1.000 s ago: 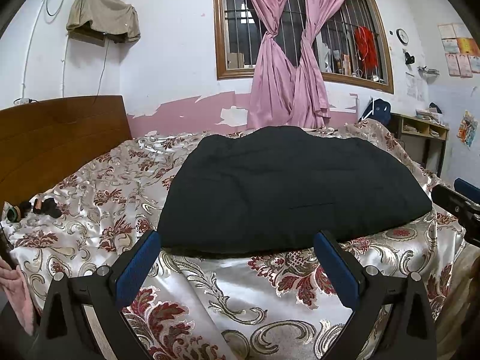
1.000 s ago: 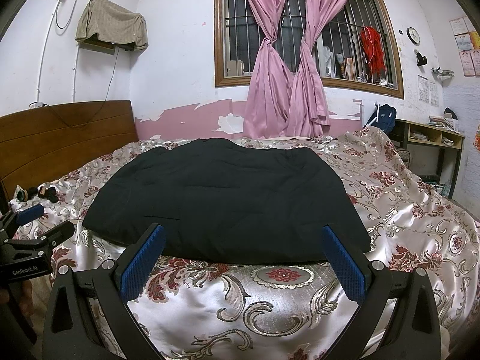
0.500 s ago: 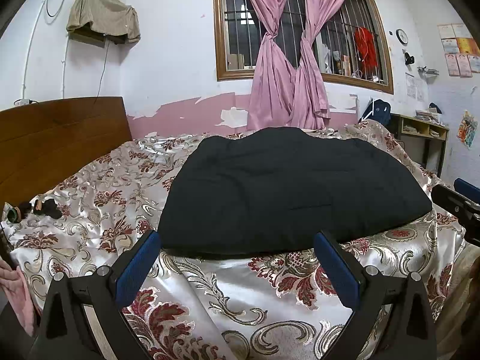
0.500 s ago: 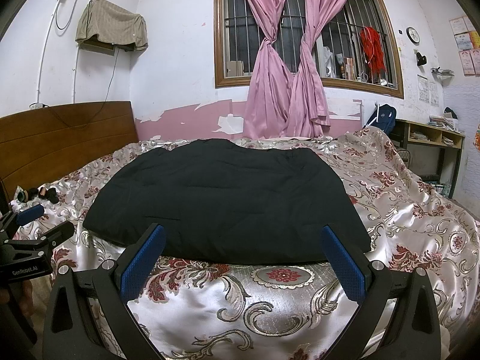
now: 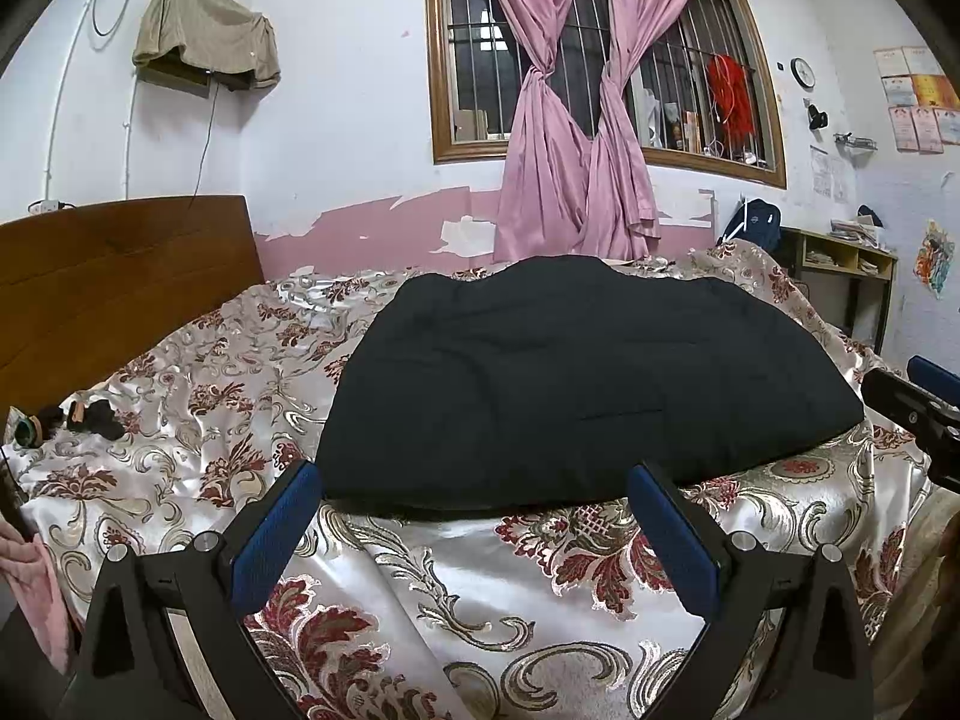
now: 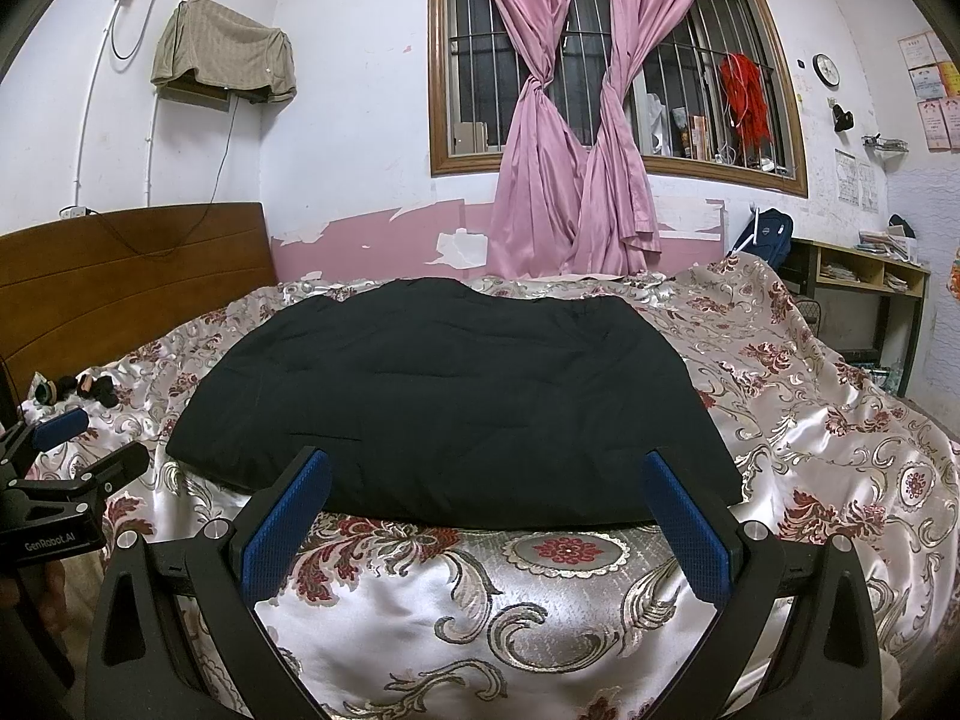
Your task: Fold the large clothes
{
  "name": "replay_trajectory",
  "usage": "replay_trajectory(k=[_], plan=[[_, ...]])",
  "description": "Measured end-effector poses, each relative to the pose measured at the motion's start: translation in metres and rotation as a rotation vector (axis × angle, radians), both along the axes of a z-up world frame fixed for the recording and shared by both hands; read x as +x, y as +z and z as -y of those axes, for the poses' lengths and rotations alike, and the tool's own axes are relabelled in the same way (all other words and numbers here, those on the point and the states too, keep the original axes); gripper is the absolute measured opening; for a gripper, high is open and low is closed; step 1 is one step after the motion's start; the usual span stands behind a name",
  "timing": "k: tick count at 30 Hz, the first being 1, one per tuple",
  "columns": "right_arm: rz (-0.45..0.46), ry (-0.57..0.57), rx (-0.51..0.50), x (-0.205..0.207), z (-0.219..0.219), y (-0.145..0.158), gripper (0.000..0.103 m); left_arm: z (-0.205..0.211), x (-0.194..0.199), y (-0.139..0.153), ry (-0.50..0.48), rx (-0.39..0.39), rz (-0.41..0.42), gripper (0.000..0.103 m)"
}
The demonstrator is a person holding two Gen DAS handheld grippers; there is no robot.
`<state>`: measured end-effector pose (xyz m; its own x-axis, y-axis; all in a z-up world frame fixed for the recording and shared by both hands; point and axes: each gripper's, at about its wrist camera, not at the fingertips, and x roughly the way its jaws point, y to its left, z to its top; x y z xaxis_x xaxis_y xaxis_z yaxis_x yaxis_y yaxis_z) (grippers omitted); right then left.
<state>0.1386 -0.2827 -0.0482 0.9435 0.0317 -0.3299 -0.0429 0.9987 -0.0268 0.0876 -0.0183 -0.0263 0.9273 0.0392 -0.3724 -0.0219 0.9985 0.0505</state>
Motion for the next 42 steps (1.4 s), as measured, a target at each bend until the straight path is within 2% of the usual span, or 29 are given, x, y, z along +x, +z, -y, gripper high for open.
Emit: replay_trajectory(k=[42], plan=[[-0.001, -0.001, 0.001, -0.0002, -0.0015, -0.0012, 0.101, -0.0029, 0.0007, 0.0031, -0.001, -0.005, -0.009, 0.103]])
